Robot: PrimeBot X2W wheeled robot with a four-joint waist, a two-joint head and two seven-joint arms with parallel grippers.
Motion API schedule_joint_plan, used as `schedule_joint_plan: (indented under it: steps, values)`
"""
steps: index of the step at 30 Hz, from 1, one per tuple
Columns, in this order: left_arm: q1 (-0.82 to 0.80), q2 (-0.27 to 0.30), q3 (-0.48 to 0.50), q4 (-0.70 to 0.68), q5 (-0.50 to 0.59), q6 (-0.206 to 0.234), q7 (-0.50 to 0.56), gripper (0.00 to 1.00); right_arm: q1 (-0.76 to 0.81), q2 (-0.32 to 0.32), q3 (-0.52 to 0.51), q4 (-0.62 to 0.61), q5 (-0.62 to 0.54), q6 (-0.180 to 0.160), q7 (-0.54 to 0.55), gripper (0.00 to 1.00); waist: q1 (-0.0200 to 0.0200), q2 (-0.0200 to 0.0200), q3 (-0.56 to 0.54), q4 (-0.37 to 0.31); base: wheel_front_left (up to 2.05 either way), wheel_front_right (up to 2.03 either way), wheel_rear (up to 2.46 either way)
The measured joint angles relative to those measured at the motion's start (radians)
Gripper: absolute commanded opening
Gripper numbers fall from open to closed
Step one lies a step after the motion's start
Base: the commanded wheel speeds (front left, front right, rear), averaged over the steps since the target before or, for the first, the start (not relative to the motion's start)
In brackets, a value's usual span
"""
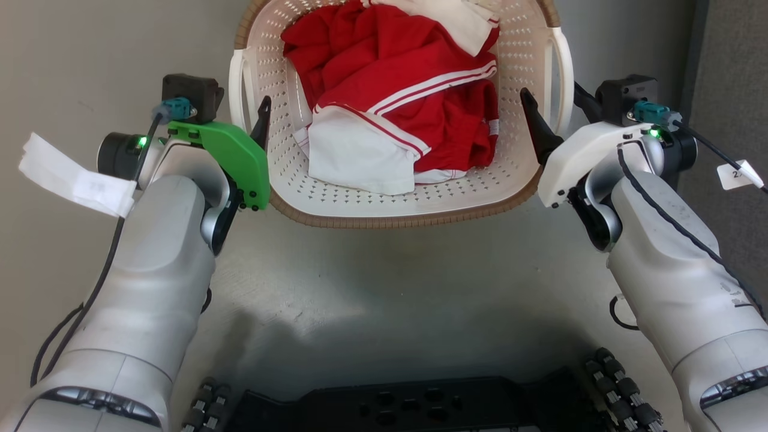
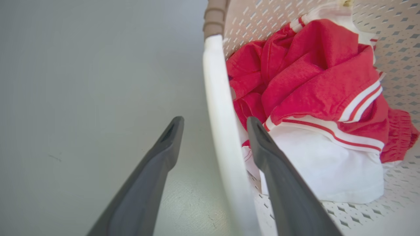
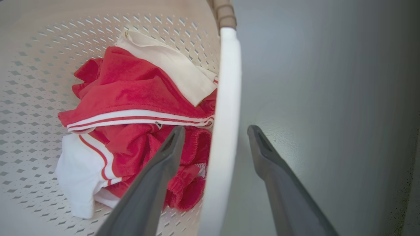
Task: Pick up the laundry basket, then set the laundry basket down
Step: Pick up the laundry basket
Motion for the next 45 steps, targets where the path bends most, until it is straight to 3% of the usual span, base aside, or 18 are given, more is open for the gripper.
schedule_joint_plan:
  steps: [8, 9, 10, 11, 27, 45]
  values:
    - [-0.043, -0.004, -0.013, 0.049, -0.018, -0.014, 0.002, 1.0, -0.04, 0.008, 0.013, 0.038, 0.004, 0.008, -0.012, 1.0, 0.0, 0.0, 0.025, 0.004, 0.0, 0.0, 0.0]
    - [-0.044, -0.004, -0.014, 0.058, -0.025, -0.016, 0.002, 1.0, -0.04, 0.009, 0.012, 0.042, 0.004, 0.009, -0.014, 0.94, 0.0, 0.0, 0.025, 0.004, 0.0, 0.0, 0.0]
    - [-0.044, -0.004, -0.017, 0.063, -0.025, -0.016, 0.004, 0.4, -0.04, 0.009, 0.012, 0.05, 0.007, 0.01, -0.013, 0.33, -0.0001, 0.0, 0.025, 0.004, 0.0, 0.0, 0.0]
    - [-0.046, -0.006, -0.018, 0.067, -0.026, -0.016, 0.009, 0.0, -0.041, 0.01, 0.012, 0.056, 0.009, 0.012, -0.014, 0.0, -0.0001, 0.0, 0.025, 0.003, 0.0, 0.0, 0.0]
    - [-0.076, -0.031, -0.032, 0.117, -0.102, -0.029, 0.027, 0.0, -0.093, 0.031, 0.004, 0.132, 0.029, 0.027, -0.03, 0.0, 0.0, 0.0, 0.011, -0.003, 0.0, 0.0, 0.0]
    - [-0.098, -0.034, -0.074, 0.162, -0.202, -0.033, 0.14, 0.0, -0.124, 0.047, 0.03, 0.245, 0.08, 0.053, 0.024, 0.0, -0.0001, 0.0, -0.111, -0.028, 0.0, 0.0, 0.0]
